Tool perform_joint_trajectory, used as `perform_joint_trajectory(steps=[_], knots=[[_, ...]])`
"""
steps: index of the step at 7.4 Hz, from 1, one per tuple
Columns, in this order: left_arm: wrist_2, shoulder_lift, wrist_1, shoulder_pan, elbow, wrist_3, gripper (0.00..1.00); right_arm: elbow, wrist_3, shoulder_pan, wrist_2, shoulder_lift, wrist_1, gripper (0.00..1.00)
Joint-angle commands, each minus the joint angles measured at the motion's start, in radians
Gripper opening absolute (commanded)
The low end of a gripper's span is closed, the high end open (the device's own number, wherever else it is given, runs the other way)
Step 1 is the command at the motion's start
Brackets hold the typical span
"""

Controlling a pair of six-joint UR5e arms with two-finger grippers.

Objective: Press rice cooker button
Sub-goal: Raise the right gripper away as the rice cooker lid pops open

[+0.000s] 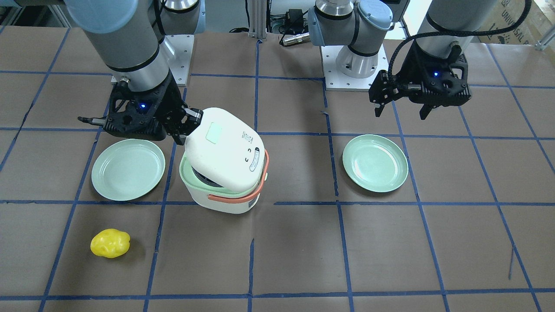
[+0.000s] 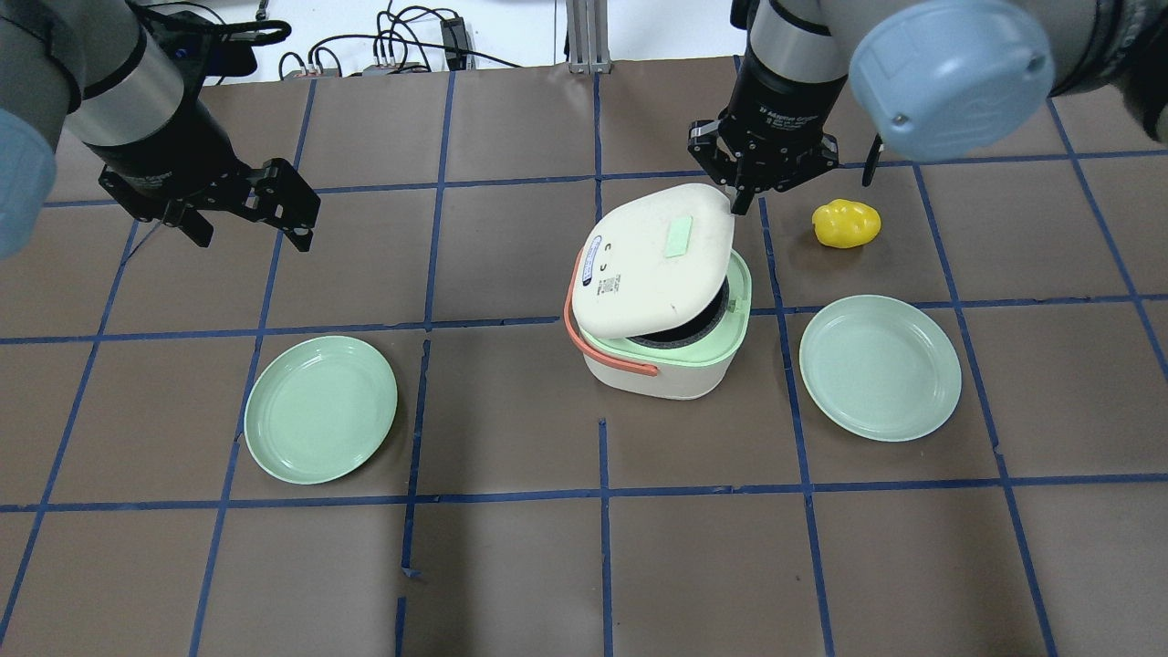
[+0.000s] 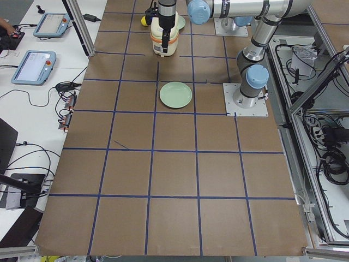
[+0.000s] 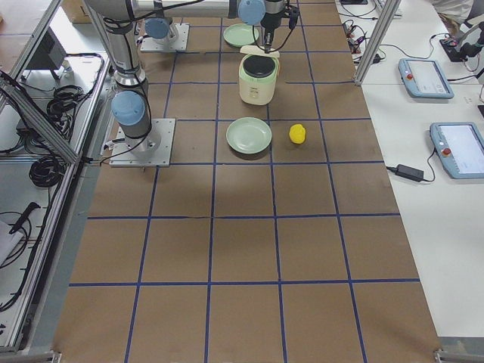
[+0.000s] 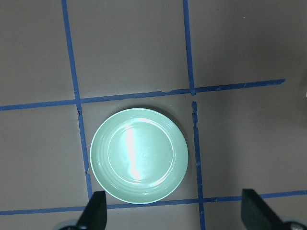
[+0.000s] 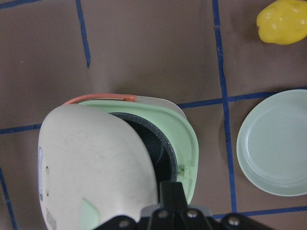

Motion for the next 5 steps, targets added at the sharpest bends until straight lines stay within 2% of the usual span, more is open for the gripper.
perform_joint_trajectory(steps=[1, 2, 3, 4, 5], knots=[[0.0, 0.0, 0.0, 0.0, 0.0, 0.0, 1.0, -0.083, -0.097, -0.082, -0.014, -0.021, 0.181, 0.13], [0.002, 0.0, 0.0, 0.0, 0.0, 0.0, 1.0, -0.085, -0.167, -0.091, -0.042, -0.049, 0.194, 0.54], [0.002, 0.0, 0.0, 0.0, 0.0, 0.0, 1.0, -0.082, -0.245, -0.099, -0.104, -0.061, 0.193, 0.83], [0.002, 0.0, 0.0, 0.0, 0.0, 0.0, 1.0, -0.079, -0.316, -0.104, -0.112, -0.066, 0.21, 0.91], [0.002, 0.0, 0.0, 0.0, 0.0, 0.0, 1.0, -0.073, -0.312, -0.093, -0.099, -0.07, 0.211, 0.92]])
